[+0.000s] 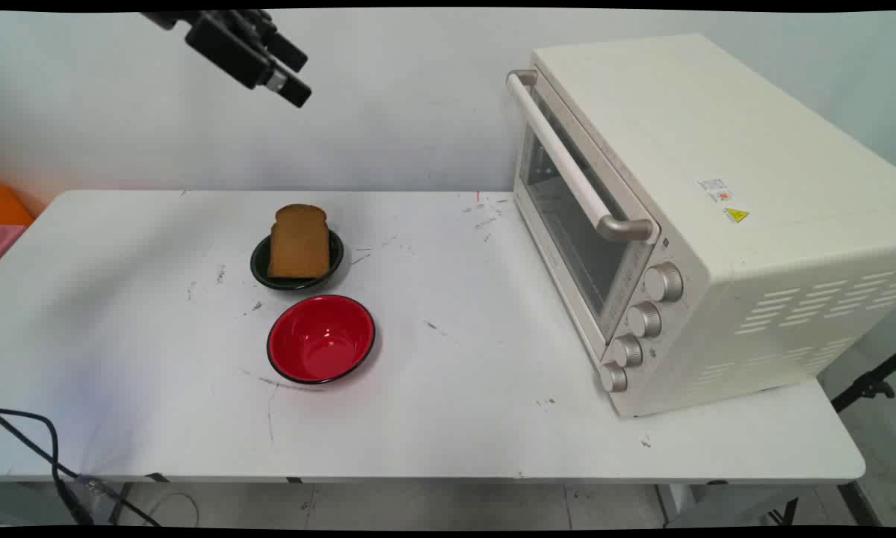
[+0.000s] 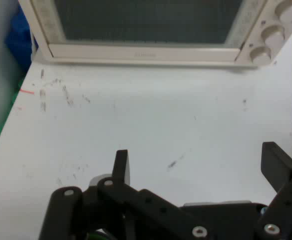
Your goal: Open the oven
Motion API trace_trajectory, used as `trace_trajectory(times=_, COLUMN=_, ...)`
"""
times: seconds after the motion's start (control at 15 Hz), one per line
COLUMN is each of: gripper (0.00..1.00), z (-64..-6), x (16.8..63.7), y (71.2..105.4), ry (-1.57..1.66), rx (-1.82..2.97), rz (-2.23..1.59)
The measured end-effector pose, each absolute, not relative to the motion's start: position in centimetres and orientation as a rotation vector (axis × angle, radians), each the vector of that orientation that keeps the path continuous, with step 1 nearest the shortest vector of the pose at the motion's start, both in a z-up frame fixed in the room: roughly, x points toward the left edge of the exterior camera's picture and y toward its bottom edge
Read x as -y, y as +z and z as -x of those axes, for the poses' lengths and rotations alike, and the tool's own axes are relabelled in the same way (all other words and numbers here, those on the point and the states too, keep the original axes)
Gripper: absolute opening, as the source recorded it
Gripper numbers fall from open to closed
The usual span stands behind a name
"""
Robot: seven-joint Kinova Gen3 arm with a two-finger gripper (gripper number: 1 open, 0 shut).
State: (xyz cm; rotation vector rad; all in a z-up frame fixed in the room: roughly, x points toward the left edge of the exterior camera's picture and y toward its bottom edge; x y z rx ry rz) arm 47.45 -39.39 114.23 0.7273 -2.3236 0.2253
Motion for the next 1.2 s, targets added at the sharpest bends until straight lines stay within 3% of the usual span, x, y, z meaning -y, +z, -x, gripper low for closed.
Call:
trace_trajectory(times=0.6, gripper=1.00, z=-37.1, x=44.3, y=115.5, ry=0.250, rx=2.334, rz=-0.738)
trace_trajectory(times=1.2, gripper=1.00, z=-27.6, x=50.5, y=112.7, ry=0.265, rx=2.395, rz=-0.709)
